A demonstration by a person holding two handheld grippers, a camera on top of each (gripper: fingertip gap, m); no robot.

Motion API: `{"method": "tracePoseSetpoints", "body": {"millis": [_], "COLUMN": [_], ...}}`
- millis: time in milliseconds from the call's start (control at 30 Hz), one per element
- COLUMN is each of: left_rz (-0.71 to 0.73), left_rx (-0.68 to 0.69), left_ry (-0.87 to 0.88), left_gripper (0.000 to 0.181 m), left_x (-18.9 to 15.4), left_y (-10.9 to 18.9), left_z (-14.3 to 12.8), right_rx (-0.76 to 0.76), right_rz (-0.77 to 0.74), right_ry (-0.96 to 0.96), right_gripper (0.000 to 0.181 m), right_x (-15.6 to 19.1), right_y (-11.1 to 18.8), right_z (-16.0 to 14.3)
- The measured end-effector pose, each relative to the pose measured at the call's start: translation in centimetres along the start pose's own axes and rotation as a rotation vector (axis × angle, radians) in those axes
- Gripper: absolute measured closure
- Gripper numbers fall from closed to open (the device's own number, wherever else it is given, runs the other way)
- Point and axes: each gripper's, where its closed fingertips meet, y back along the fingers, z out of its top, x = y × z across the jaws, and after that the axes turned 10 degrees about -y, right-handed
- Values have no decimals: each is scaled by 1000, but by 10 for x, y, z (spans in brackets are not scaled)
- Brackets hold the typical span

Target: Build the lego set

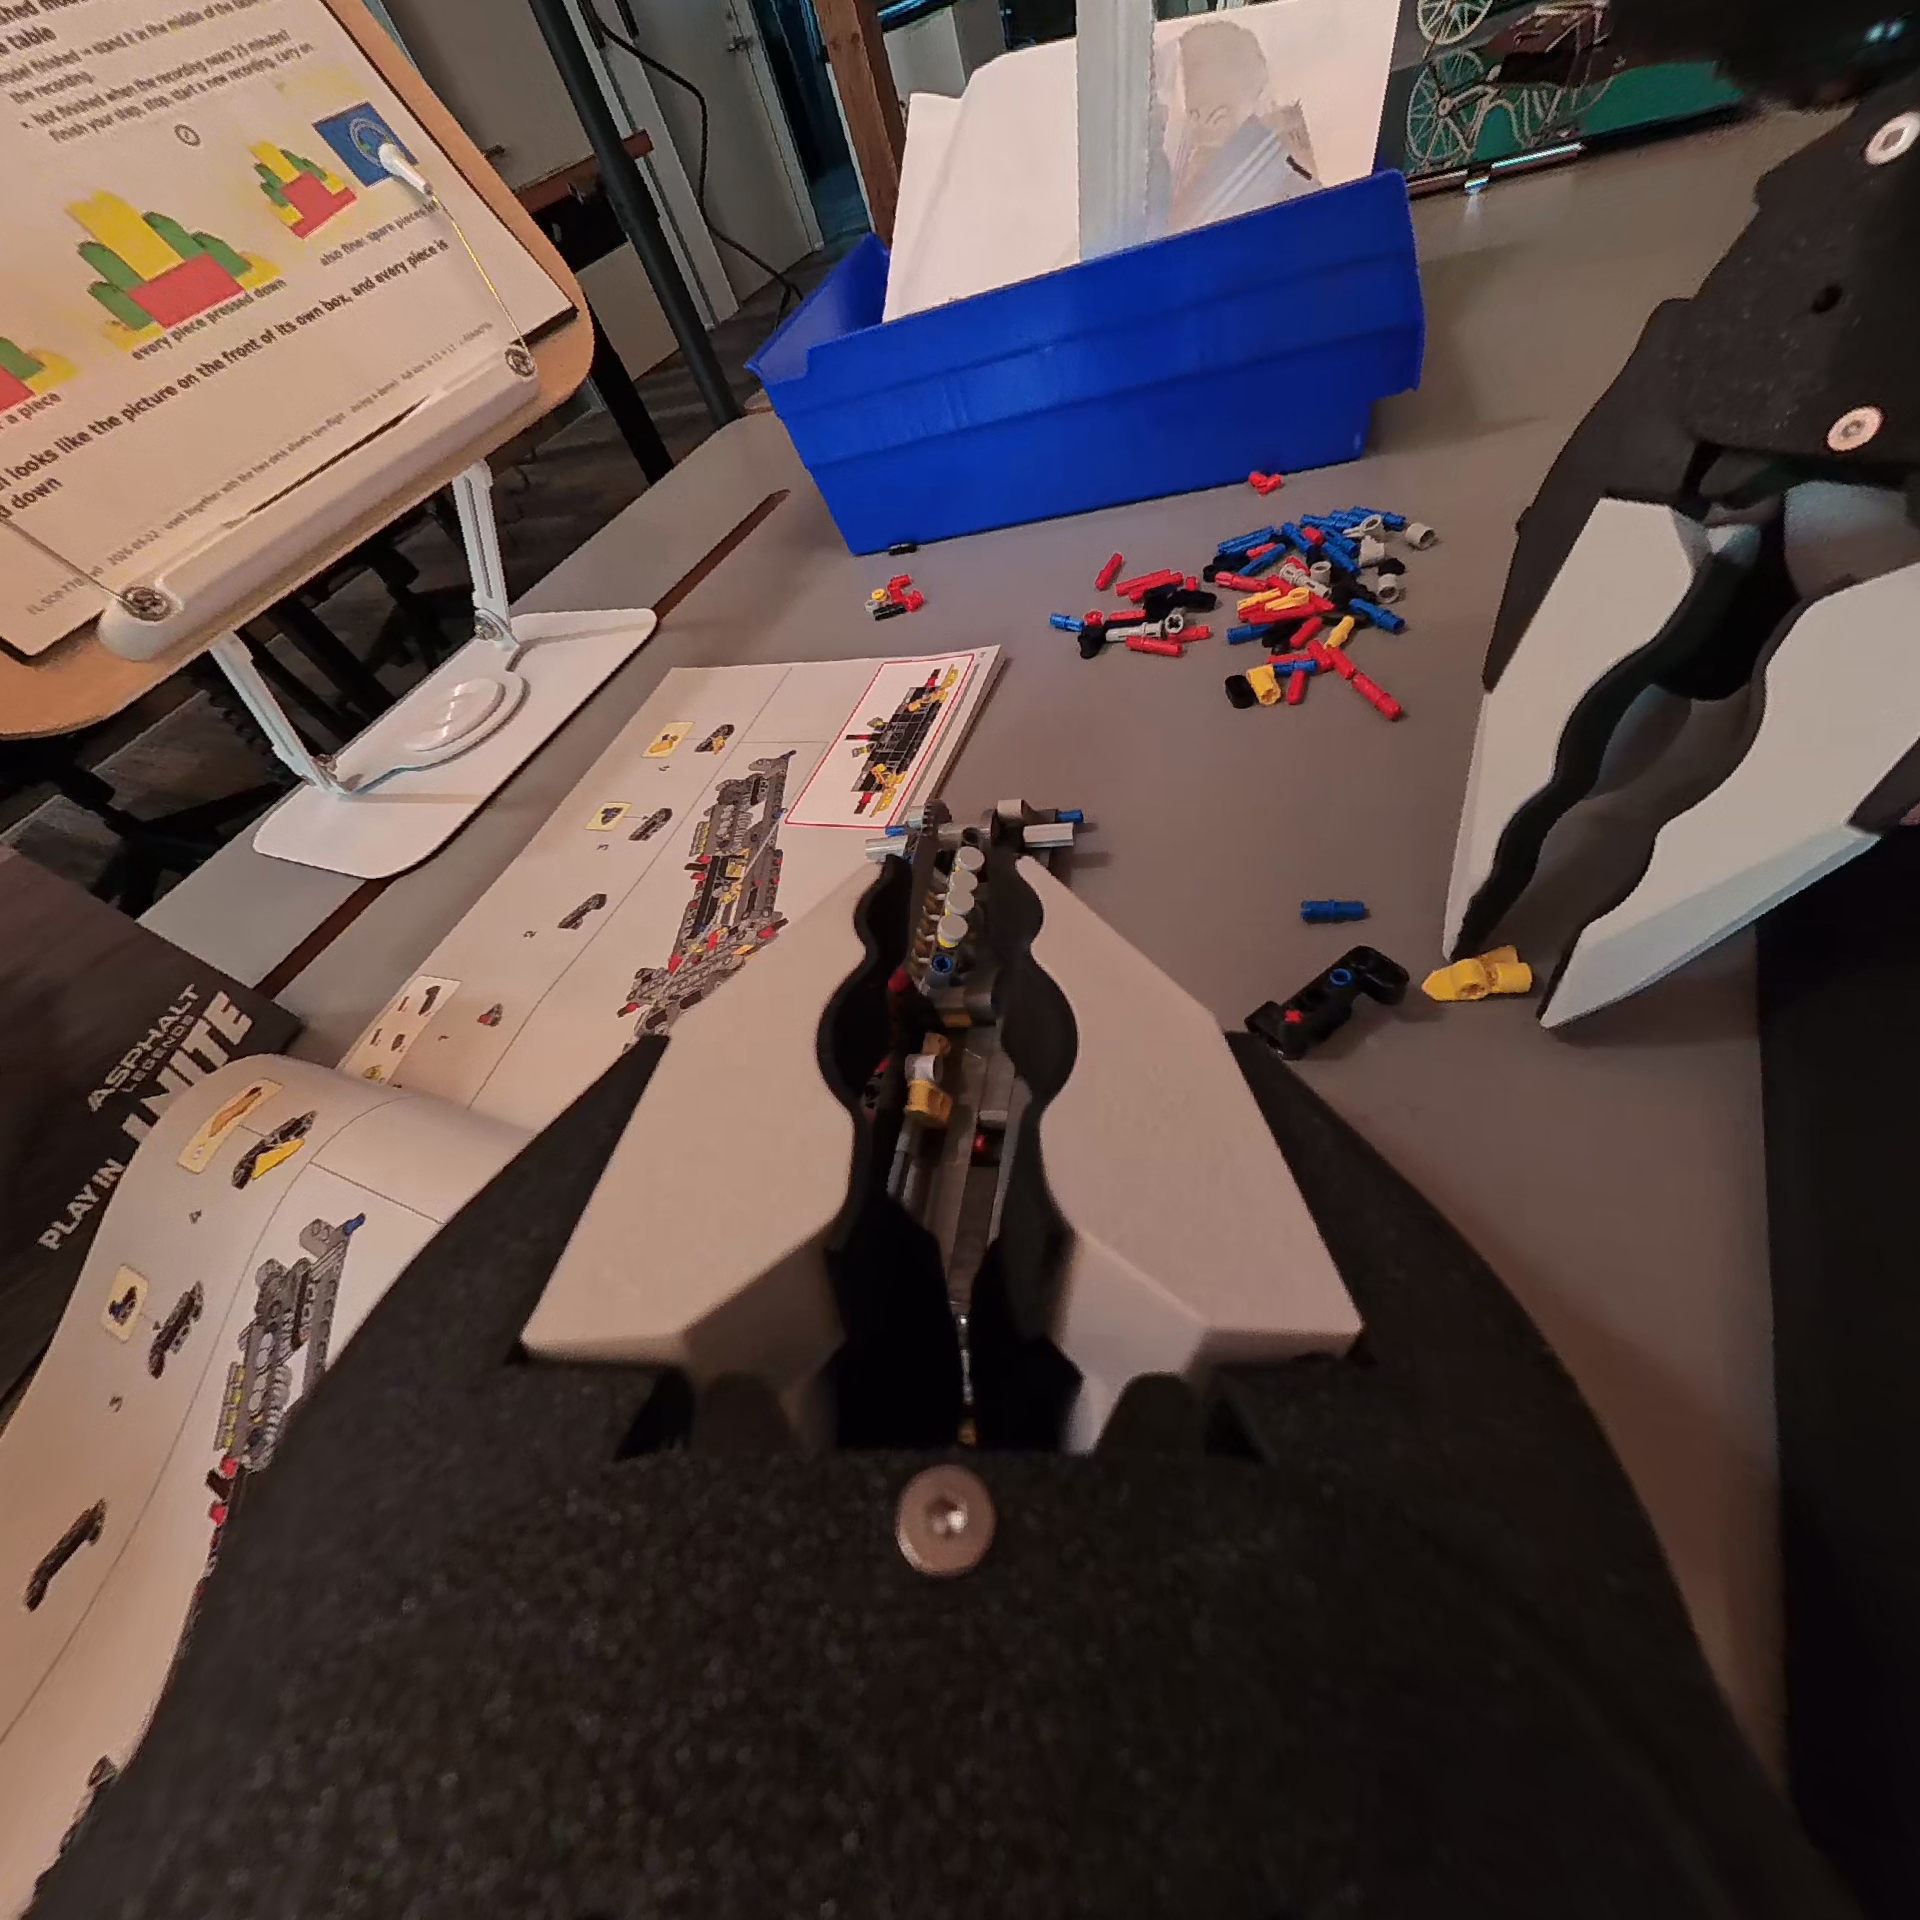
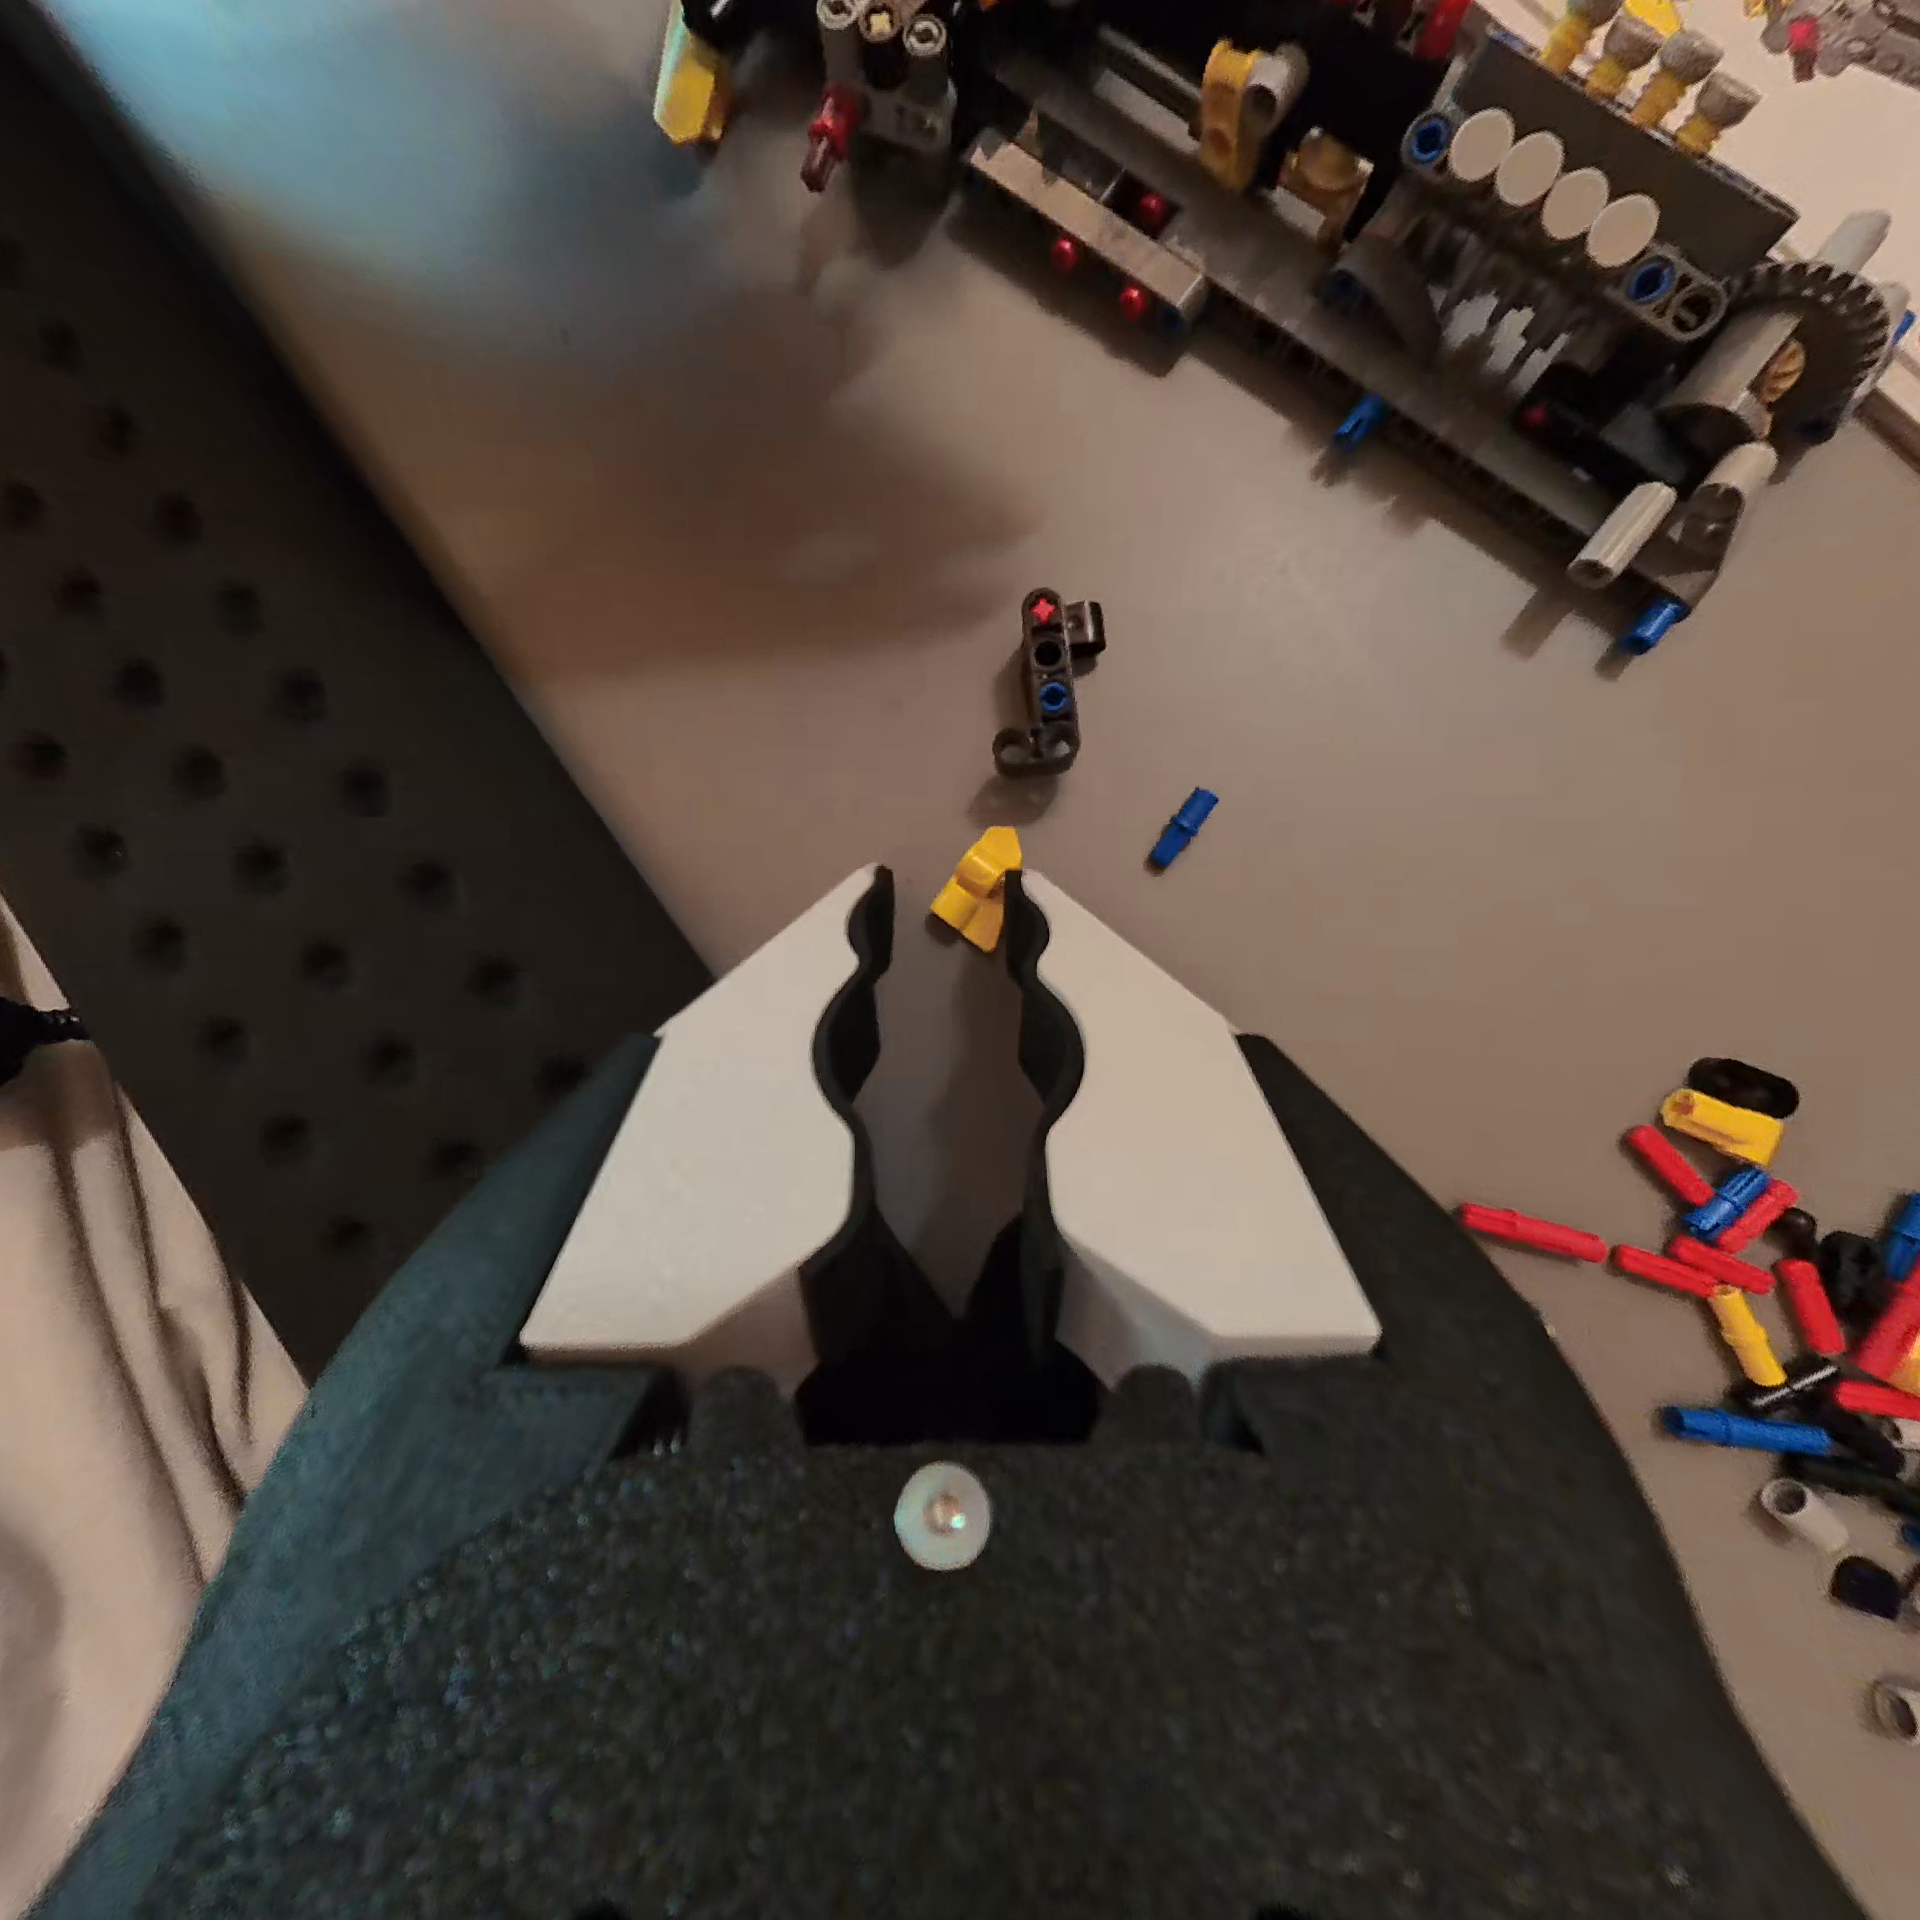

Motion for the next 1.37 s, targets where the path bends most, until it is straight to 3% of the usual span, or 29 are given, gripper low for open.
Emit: {"method": "tracePoseSetpoints", "body": {"millis": [300,433,700,833,1100,1367], "left_rz": [-15,-75,-241,-298,-384,-446], "left_rx": [7,-10,-56,-78,-154,-250], "left_ry": [-11,-31,-139,-89,87,168], "left_gripper": [169,168,163,156,154,157], "left_x": [-3,-15,-54,-64,-70,-72], "left_y": [0,0,6,8,12,22], "left_z": [-1,3,13,17,32,48], "right_rx": [-17,-98,-477,-590,-578,-660], "right_rz": [-6,48,441,672,754,1044], "right_ry": [6,-30,-293,-385,-362,-444], "right_gripper": [171,174,174,174,175,174], "right_x": [0,-2,2,8,24,35], "right_y": [-3,3,43,60,58,90], "right_z": [0,10,71,86,88,98]}}
